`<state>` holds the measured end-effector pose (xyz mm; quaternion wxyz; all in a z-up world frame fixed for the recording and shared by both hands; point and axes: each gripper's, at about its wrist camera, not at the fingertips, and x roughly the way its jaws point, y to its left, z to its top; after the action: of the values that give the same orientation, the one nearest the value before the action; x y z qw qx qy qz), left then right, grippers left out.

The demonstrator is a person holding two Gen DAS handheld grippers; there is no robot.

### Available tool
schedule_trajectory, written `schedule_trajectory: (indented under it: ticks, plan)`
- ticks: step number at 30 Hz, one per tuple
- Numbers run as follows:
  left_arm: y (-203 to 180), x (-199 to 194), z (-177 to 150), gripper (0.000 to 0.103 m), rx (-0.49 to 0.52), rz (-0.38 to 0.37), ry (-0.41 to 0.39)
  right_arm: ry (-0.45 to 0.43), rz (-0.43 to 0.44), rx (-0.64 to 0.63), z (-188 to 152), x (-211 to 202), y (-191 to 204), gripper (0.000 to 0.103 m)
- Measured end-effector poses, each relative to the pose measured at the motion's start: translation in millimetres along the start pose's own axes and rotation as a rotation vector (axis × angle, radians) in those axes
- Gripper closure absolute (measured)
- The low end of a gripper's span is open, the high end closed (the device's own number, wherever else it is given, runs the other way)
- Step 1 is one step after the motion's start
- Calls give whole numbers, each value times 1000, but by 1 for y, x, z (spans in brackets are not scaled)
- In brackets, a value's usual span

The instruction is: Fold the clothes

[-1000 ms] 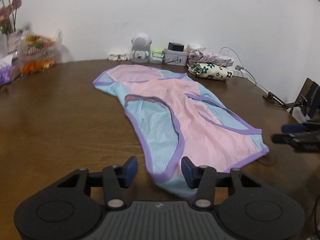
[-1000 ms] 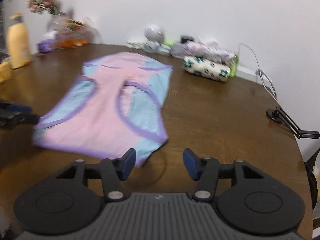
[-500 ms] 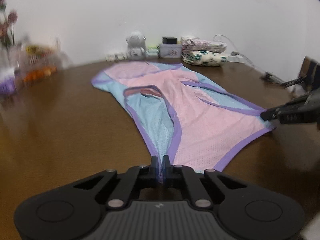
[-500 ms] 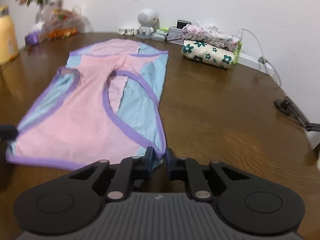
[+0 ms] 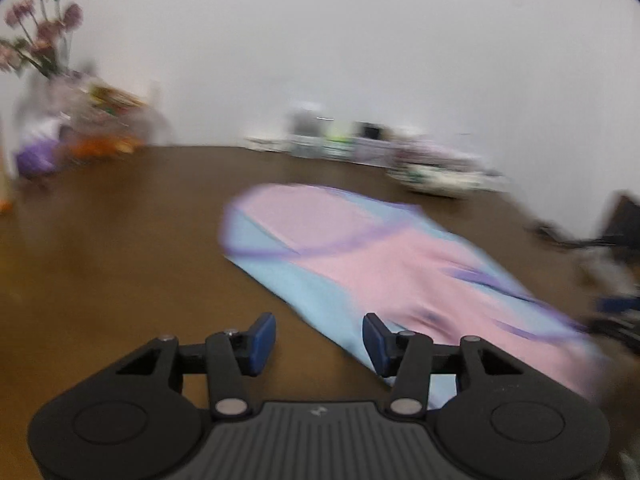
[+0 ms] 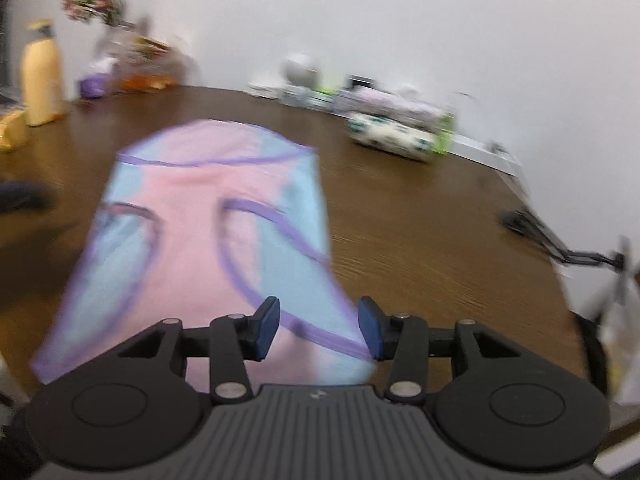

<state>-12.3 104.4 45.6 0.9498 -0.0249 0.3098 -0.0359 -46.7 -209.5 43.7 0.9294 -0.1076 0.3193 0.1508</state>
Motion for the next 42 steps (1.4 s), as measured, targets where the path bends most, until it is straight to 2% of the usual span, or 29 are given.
schedule_trajectory:
  ticks: [4,9,10,12,13,14,16,19,22,27,28,31,32,34,36,37,38,40,42]
  plan:
    - [25,64,30,57,-87,25,91,11,-36,14,4,23,10,61]
    - [39,109,52,57,-115,94,119,24,-46,69,3,43,0,61]
    - [40,116,54,61,-121,103,128,25,-54,85,3,46,-2,61]
    - [41,127,57,76,-94,116,119,25,-54,125,2,51,-7,61]
    - [40,129,57,91,-65,125,117,23,-43,144,2,52,-9,61]
    - [40,131,56,100,-43,127,116,20,-31,163,1,52,-12,61]
    - [41,128,52,101,-22,128,99,37,-12,160,0,56,-11,64]
    - [36,112,35,102,64,164,71,67,9,112,-3,63,-4,75]
    - [37,86,16,102,115,157,66,72,27,89,-1,67,-6,75]
    - [38,31,-20,103,115,152,93,105,29,85,17,89,-30,75]
    - [33,17,-30,103,104,136,104,108,19,66,23,95,-33,75]
    - [24,-28,-55,102,95,26,111,102,-129,-8,41,124,-40,74]
    - [24,-41,-63,99,74,3,106,103,-150,-8,47,132,-43,74]
    - [28,-59,-68,93,30,14,63,99,-160,6,59,140,-46,76]
    - [35,-71,-67,93,4,27,18,58,-134,15,69,129,-39,76]
    - [39,-74,-65,88,-6,24,-1,33,-96,6,70,116,-31,71]
    - [42,-76,-63,80,-17,21,-20,12,-54,-5,70,104,-23,60]
    - [42,-72,-59,75,-11,-60,-19,-7,17,-50,59,79,-4,53]
    - [31,-61,-60,73,35,-101,-5,-17,38,-69,35,53,10,53]
